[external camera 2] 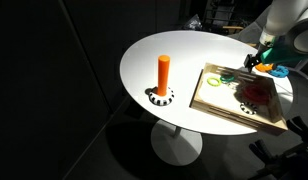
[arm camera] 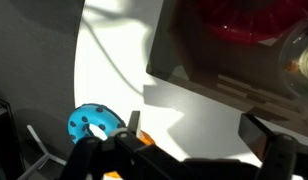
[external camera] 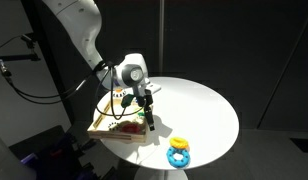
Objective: Put the orange ring on the table and then move the tray to the left
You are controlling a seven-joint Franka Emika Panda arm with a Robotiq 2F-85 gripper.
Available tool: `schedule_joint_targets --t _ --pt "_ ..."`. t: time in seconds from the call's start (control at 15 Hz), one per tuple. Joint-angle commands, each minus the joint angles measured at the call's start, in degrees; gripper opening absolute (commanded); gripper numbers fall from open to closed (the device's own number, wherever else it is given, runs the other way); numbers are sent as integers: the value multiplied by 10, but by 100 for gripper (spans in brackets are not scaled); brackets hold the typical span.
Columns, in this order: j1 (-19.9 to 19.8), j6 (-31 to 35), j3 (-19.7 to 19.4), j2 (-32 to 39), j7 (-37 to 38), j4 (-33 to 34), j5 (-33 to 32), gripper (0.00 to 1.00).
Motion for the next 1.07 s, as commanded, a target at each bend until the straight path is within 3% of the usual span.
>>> schedule_joint_targets --t 0.0,0.4,0.8,0.87,1.0 --pt "-28 -14 38 -32 -48 -24 52 100" --pt "-71 -39 93 -84 -165 -41 189 100" --pt "-87 -97 124 -147 -272 -48 274 100" --pt "-75 -78 113 -114 -227 -32 249 100" --pt "-77 -81 116 -120 -233 -33 253 100"
